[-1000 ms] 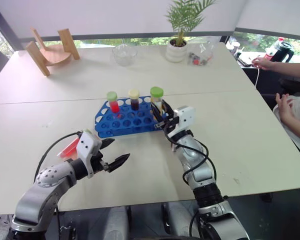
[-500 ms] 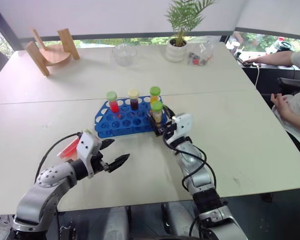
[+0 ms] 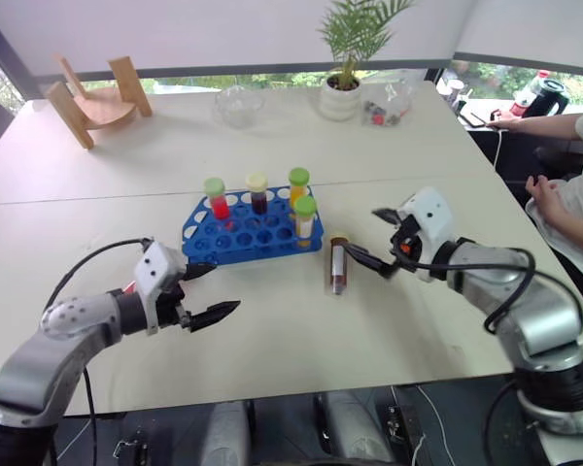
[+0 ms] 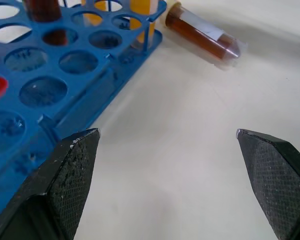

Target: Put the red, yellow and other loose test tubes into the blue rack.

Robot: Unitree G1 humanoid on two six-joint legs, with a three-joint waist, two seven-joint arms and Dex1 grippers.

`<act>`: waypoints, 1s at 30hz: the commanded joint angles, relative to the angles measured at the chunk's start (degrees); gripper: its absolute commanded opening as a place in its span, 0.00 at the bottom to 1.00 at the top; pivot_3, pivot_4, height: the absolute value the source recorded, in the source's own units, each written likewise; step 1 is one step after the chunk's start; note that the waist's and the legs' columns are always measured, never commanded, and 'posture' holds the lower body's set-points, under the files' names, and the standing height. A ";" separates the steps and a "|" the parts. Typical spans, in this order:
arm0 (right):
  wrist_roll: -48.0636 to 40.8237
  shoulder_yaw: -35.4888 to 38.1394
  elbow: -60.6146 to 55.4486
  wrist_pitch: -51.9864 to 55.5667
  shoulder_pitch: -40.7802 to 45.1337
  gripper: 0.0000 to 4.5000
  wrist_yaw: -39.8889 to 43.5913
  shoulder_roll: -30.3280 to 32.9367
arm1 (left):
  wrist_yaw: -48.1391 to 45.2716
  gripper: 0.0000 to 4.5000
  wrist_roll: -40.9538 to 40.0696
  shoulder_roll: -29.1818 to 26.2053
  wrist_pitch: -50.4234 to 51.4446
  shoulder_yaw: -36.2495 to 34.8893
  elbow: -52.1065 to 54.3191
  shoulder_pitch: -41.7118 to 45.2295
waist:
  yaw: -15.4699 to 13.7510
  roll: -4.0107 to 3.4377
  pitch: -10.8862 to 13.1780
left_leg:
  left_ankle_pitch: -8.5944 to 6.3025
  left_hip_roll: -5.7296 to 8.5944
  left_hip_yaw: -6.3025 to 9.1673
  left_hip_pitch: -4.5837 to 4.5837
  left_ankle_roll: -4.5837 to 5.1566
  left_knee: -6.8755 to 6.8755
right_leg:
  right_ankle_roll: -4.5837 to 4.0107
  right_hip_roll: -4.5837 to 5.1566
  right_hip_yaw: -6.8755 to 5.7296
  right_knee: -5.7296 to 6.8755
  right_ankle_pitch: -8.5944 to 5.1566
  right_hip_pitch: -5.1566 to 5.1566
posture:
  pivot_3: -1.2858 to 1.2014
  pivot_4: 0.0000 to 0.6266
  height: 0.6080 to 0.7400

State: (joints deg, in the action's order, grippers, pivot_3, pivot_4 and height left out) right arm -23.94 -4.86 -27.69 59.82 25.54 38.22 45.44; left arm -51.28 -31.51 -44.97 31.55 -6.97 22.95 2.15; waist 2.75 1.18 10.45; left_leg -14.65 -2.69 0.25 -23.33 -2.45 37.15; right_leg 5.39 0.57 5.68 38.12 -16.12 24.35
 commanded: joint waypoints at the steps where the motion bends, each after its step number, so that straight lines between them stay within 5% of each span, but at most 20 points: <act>1: -7.76 -1.87 4.70 23.75 13.15 0.99 3.47 1.20 | -2.87 1.00 1.46 -1.33 -2.52 1.07 -2.10 4.54 | 0.22 0.01 0.00 | 0.00 -0.01 -0.01 0.01 0.00 0.02 | 0.01 0.00 0.00 0.01 0.00 -0.01 | 0.52 0.24 1.00; 4: -17.96 -7.29 18.44 32.68 24.86 0.99 4.82 0.72 | -3.22 1.00 2.10 -1.36 -2.85 2.29 -1.07 6.04 | 0.75 0.04 -0.01 | 0.00 -0.01 -0.04 0.00 0.00 0.01 | -0.01 0.02 0.01 -0.02 0.03 0.00 | 0.52 0.24 1.00; 12: -27.79 -14.31 48.74 32.68 38.71 0.99 -15.91 -7.28 | 1.37 1.00 3.48 2.92 -3.15 4.32 2.23 4.32 | 1.03 0.11 -0.04 | -0.21 -0.01 -0.08 -0.34 0.36 -0.01 | 0.21 0.06 -0.02 -0.17 0.12 0.21 | 0.52 0.24 1.00; 18: -27.71 -13.31 59.15 32.68 44.03 0.99 -25.94 -15.47 | 4.69 1.00 4.93 6.52 -3.35 6.01 3.69 2.99 | 1.30 0.11 -0.04 | -0.21 -0.02 -0.05 -0.31 0.36 -0.01 | 0.22 0.02 -0.02 -0.12 0.13 0.22 | 0.52 0.24 1.00; 22: -29.70 -20.17 52.79 32.68 41.65 0.99 -27.72 -14.81 | 5.89 1.00 5.66 7.95 -3.62 6.40 3.93 2.42 | 1.16 0.11 -0.05 | -0.21 -0.01 -0.03 -0.31 0.36 0.00 | 0.23 0.03 -0.03 -0.12 0.13 0.21 | 0.52 0.24 1.00; 26: -37.70 -27.31 40.27 32.68 35.81 0.59 -27.10 -7.87 | 7.17 1.00 6.74 9.25 -4.34 6.82 3.57 2.04 | 0.92 0.15 -0.08 | -0.21 0.00 0.02 -0.31 0.36 0.00 | 0.23 0.04 -0.06 -0.15 0.13 0.15 | 0.52 0.24 1.00; 30: -34.27 -25.41 37.32 32.68 32.34 0.20 -27.88 -5.57 | 7.92 1.00 6.89 10.11 -4.46 6.75 3.77 0.96 | 1.14 0.18 -0.14 | -0.22 -0.01 0.04 -0.17 0.36 0.00 | 0.24 0.02 -0.07 -0.16 0.12 0.01 | 0.52 0.24 1.00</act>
State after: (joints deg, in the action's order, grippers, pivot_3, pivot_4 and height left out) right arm -60.90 -28.55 9.55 90.55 60.30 11.39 38.59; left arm -43.60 -24.45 -34.98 28.05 -0.01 25.10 3.77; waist 3.89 1.36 10.31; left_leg -14.86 -2.70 0.28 -23.48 -2.09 37.16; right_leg 5.62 0.59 5.62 37.97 -16.01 24.35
